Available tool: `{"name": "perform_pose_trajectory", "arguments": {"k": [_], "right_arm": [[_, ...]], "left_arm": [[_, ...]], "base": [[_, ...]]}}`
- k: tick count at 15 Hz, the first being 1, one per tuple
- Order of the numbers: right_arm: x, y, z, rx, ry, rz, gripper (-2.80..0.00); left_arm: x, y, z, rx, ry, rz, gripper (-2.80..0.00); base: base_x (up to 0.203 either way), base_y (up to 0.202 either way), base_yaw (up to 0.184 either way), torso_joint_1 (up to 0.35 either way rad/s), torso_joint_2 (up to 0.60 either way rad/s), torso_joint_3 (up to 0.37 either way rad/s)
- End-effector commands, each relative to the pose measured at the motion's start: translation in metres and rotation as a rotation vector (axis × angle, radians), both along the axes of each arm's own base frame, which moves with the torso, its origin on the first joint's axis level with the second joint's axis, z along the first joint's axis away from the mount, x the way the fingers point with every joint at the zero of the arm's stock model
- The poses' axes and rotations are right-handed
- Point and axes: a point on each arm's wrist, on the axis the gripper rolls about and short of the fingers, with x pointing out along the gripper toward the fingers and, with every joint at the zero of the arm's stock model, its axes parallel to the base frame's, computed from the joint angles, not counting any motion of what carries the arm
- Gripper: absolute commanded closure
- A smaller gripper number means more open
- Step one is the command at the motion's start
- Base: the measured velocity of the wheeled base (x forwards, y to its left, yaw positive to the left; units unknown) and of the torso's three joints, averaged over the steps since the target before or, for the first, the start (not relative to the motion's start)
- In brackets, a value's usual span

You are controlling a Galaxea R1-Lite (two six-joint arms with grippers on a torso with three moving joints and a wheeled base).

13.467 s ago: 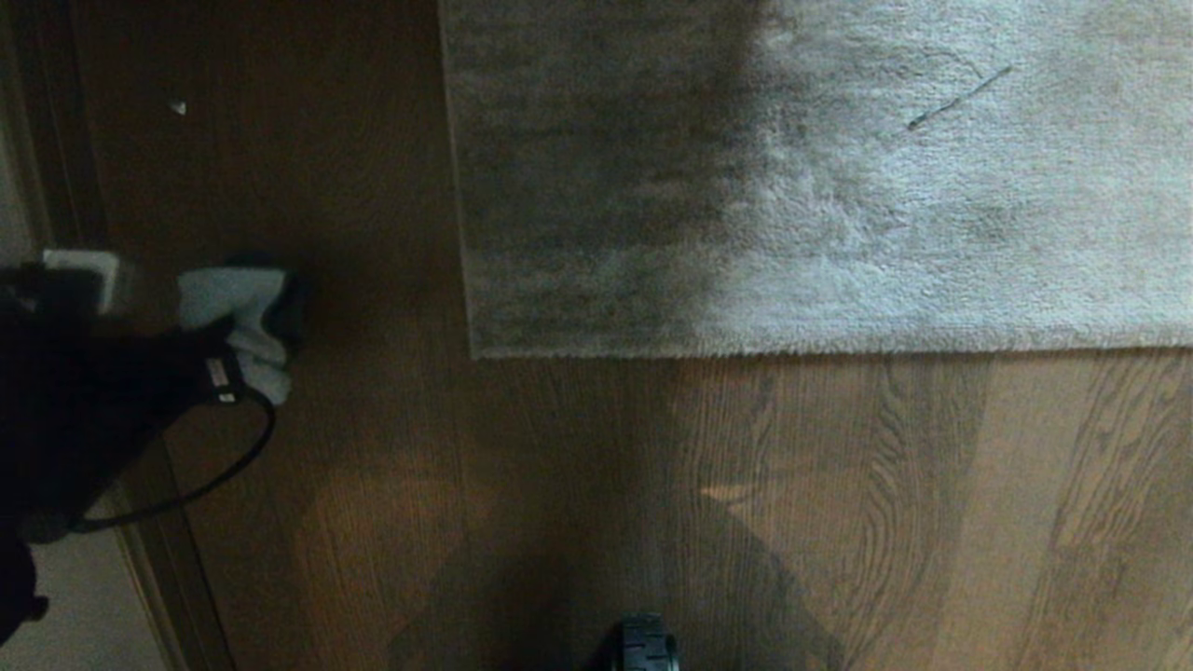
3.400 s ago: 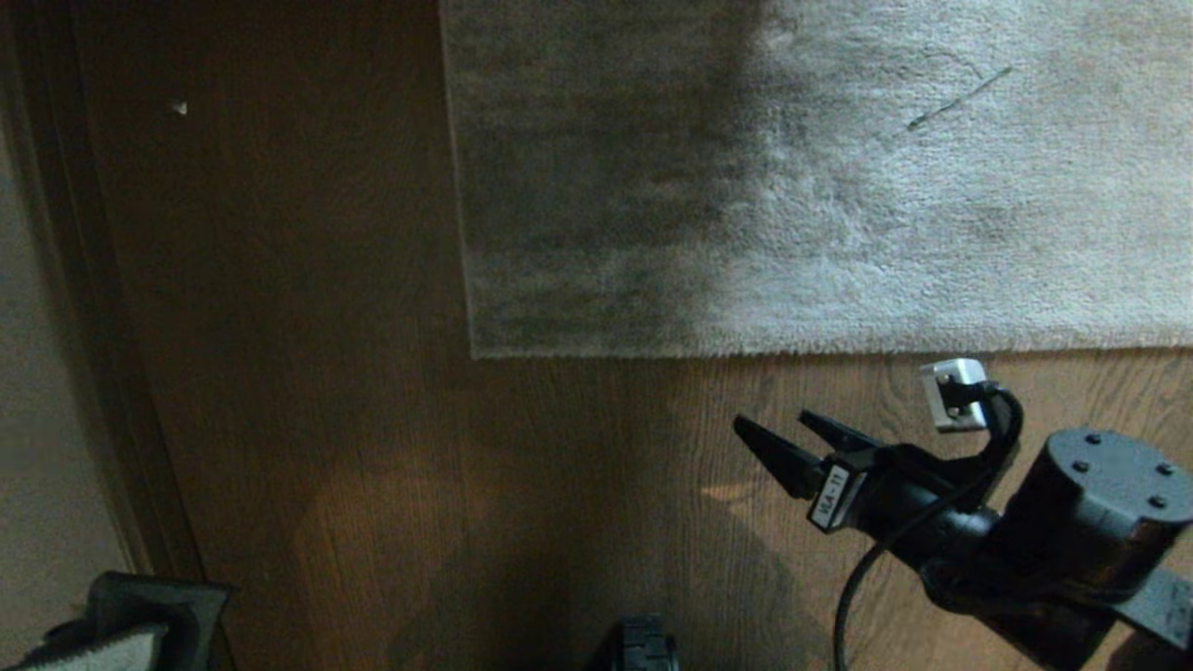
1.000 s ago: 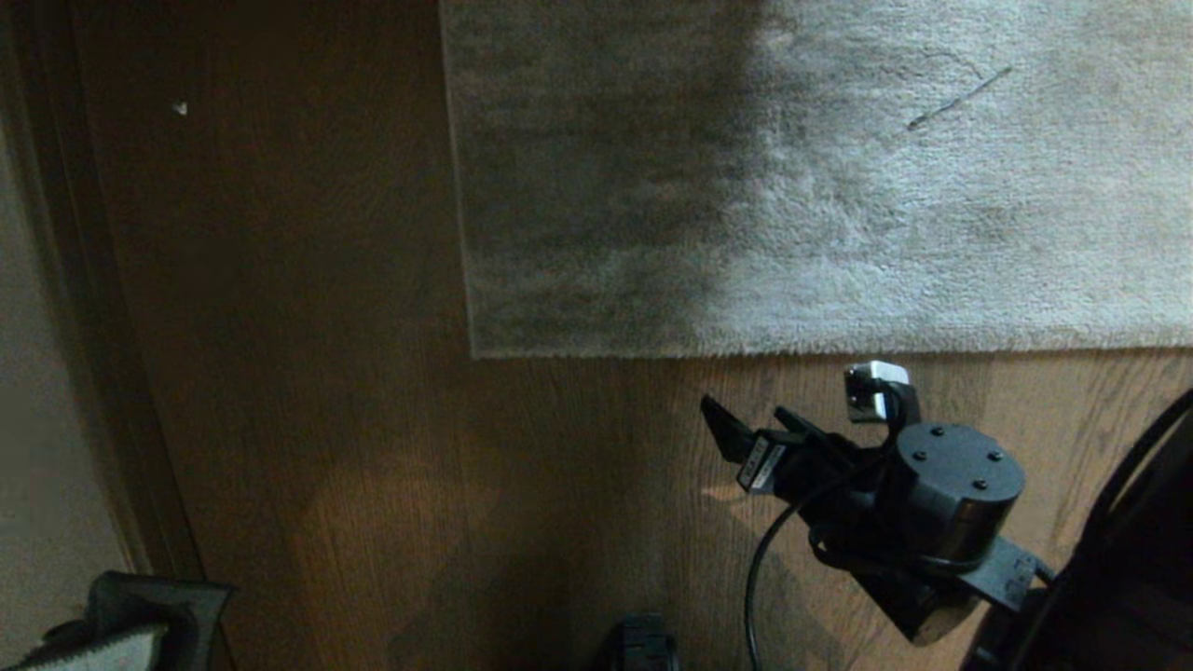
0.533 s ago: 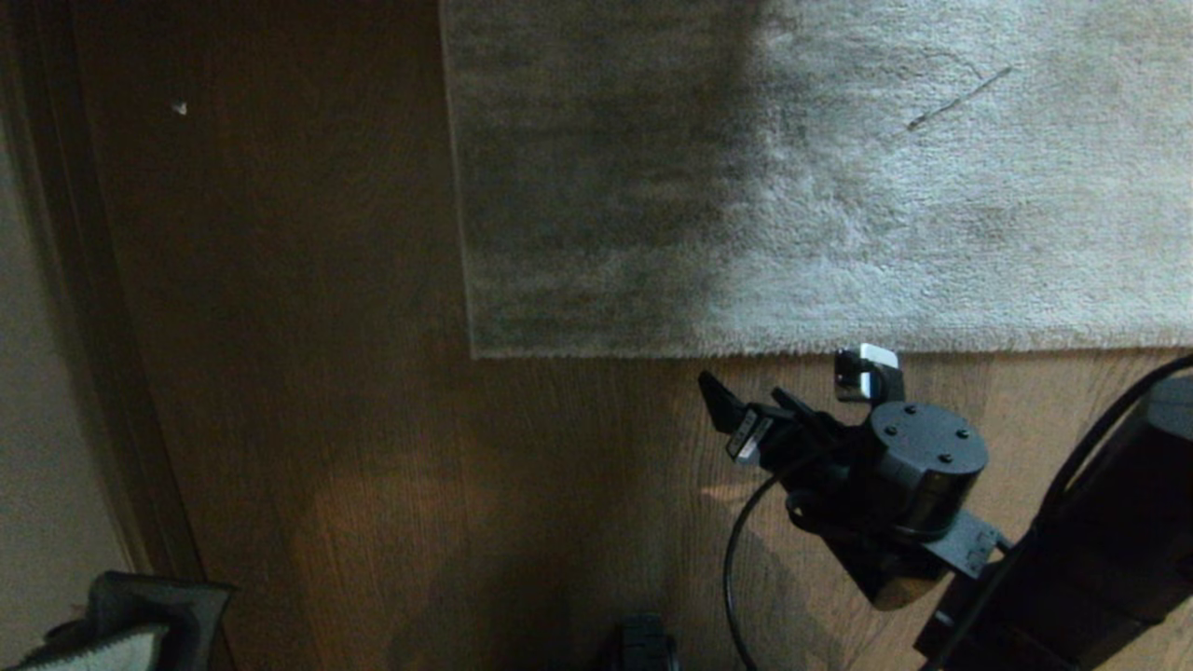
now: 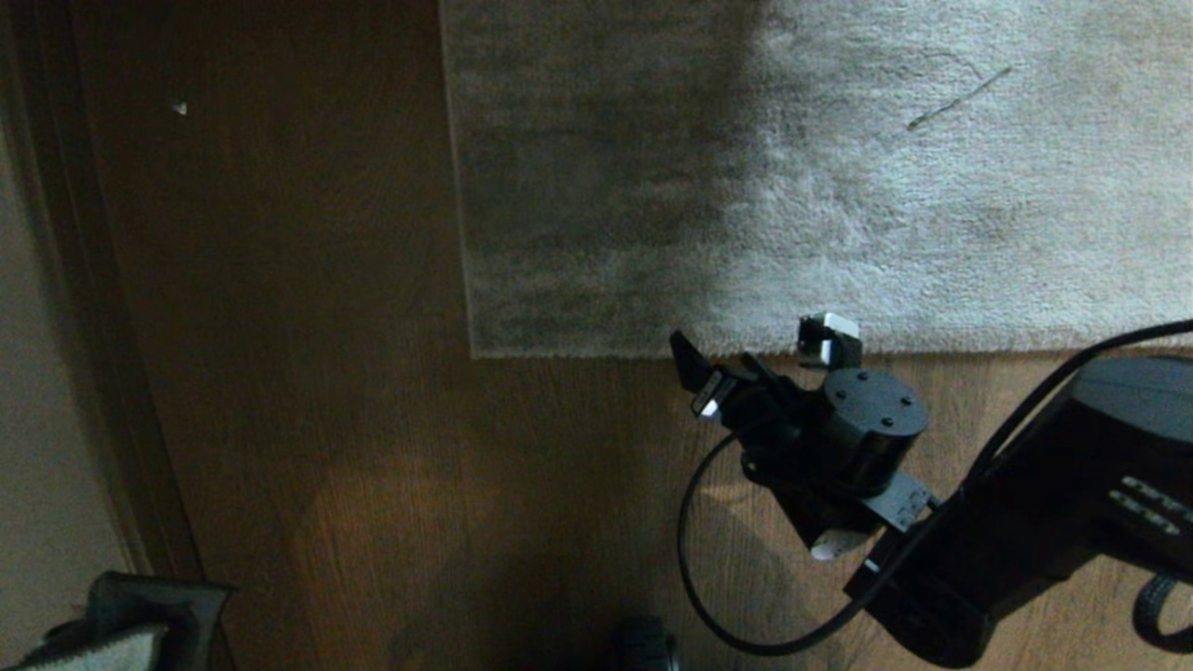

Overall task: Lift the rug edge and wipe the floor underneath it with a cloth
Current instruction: Lift up the carpet

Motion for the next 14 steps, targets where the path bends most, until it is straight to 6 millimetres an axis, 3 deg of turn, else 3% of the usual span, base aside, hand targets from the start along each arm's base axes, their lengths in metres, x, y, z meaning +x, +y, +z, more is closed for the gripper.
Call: {"name": "perform_pose_trajectory", "arguments": {"k": [1,7,14], "right_arm": [[0.001,0.012,0.002,0.039,-0.043,0.022,-2.8],[-0.008,0.037,-0.012,0.025,-0.024,0.087,-2.8],[0.009,0.053,-0.028,0.03,-0.028,0.075,-2.8]], "left_arm": [[0.0,0.0,0.0,0.0,-0.001,-0.001,0.0],[0.0,0.0,0.0,0.0,-0.001,0.0,0.0],[0.0,0.0,0.0,0.0,-0.001,0.0,0.0]], "base": [[0.0,0.0,0.0,0.0,0.0,0.0],[0.0,0.0,0.0,0.0,0.0,0.0],[0.0,0.0,0.0,0.0,0.0,0.0]]}}
